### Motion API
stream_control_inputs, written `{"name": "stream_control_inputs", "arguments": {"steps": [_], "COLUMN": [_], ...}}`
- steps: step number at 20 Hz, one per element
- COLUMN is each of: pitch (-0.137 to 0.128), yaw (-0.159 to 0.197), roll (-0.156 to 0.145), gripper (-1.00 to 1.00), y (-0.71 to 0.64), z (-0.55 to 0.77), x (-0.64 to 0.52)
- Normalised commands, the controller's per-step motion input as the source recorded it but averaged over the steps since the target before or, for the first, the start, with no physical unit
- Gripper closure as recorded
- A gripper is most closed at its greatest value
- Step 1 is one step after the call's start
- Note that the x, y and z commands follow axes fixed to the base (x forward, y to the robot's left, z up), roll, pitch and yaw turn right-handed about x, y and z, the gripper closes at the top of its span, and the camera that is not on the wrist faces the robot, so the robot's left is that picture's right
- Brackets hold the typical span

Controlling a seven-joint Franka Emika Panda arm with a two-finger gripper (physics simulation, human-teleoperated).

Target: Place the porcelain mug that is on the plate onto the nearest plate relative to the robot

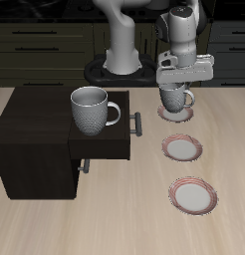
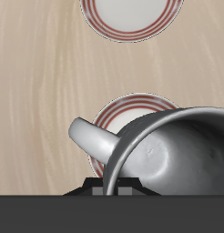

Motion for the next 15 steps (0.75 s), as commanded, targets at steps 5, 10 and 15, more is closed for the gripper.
{"name": "stream_control_inputs", "arguments": {"steps": [5,10,15], "pitch": [0.033,0.034,0.03], "yaw": [0.032,-0.02,-0.008], "roll": [0.006,-0.052,0.023], "gripper": [1.0,-1.0,-1.0], "y": [0.08,-0.13,0.01], "z": [-0.24,-0.15,-0.06], "x": [0.05,0.13,0.03]}}
